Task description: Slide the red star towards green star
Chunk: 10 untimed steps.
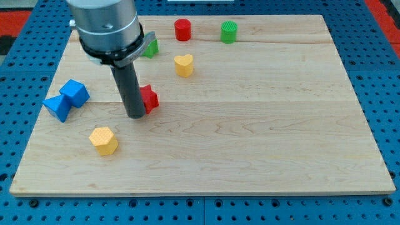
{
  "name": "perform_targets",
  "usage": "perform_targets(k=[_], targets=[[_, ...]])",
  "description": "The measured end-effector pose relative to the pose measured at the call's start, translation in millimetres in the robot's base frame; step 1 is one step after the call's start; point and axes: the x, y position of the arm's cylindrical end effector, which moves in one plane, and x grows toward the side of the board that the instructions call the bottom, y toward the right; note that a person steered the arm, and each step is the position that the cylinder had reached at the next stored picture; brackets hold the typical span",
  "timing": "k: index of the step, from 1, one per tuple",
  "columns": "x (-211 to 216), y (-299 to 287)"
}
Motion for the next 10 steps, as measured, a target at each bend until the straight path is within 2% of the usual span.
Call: perform_targets(k=[2, 3, 4, 5, 9, 10], targets=[[-40, 16], [-44, 61], [-61, 83], [-74, 81], [-81, -11], [-98, 6]])
